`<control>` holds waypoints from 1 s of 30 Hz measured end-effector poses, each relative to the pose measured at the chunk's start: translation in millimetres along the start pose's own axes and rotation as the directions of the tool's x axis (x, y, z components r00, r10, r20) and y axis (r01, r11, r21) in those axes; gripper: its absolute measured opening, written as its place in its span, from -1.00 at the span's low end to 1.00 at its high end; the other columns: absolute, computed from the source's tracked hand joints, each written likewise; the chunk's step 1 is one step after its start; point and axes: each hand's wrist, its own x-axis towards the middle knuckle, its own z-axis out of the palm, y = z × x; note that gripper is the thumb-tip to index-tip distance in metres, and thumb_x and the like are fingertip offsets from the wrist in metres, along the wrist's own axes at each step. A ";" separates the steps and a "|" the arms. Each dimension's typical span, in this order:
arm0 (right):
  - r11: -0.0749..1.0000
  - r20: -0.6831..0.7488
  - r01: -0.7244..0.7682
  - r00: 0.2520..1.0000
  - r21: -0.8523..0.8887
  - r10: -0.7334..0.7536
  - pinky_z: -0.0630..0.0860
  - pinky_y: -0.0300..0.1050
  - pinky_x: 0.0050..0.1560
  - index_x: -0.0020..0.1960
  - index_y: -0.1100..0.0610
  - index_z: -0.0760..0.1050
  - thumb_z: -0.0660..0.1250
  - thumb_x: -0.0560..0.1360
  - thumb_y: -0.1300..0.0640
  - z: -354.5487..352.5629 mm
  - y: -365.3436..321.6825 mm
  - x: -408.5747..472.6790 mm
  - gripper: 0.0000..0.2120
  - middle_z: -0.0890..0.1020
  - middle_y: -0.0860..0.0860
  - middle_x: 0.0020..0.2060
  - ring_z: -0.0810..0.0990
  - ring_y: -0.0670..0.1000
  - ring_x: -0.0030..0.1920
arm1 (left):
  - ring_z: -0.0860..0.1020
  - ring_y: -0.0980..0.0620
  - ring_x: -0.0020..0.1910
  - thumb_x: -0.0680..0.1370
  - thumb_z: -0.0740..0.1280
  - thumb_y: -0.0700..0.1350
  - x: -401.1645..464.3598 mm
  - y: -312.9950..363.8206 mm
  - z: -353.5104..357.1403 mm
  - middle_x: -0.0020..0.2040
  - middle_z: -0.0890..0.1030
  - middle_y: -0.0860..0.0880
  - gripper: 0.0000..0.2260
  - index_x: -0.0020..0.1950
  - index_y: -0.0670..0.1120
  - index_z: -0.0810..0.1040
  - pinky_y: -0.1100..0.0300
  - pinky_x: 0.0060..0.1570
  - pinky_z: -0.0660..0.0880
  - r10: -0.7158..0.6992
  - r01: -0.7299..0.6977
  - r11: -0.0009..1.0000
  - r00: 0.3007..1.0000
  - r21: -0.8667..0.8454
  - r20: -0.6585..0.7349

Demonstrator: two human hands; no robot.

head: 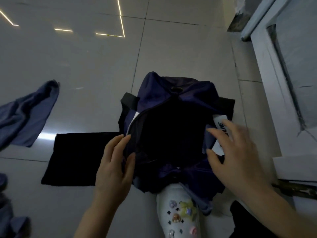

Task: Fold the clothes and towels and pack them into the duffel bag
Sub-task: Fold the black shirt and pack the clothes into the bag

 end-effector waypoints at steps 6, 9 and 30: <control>0.893 0.209 0.178 0.936 0.413 -0.284 0.23 -0.27 0.30 0.28 0.06 0.50 0.28 0.44 0.02 29.7 -104.3 21.7 -0.58 0.41 -0.01 0.34 0.34 -0.05 0.34 | 0.47 -0.03 0.24 0.57 0.31 -0.07 -7.4 -36.0 -21.3 0.32 0.41 -0.04 -0.70 0.29 -0.12 0.52 0.07 0.18 0.45 -0.310 0.302 0.950 0.941 -0.074 -0.136; 0.852 0.250 0.248 0.885 0.461 -0.393 0.27 -0.28 0.29 0.28 0.08 0.50 0.29 0.43 0.04 45.2 -140.8 25.8 -0.57 0.43 -0.01 0.32 0.37 -0.05 0.32 | 0.46 -0.16 0.26 0.49 0.41 -0.24 -13.5 -72.8 -38.5 0.31 0.47 -0.16 -0.68 0.24 -0.19 0.55 0.10 0.19 0.36 -0.306 0.317 0.941 0.946 0.115 -0.108; 0.931 0.606 0.328 0.712 0.159 -0.354 0.36 0.08 0.29 0.37 0.02 0.38 0.19 0.60 0.10 208.1 -260.5 27.4 -0.66 0.19 0.05 0.45 0.22 0.18 0.37 | 0.33 -0.24 0.35 0.52 0.37 0.01 -66.6 -214.8 -106.1 0.36 0.37 -0.23 -0.49 0.42 -0.12 0.37 -0.11 0.32 0.28 -0.759 0.805 0.592 0.544 -0.032 -0.356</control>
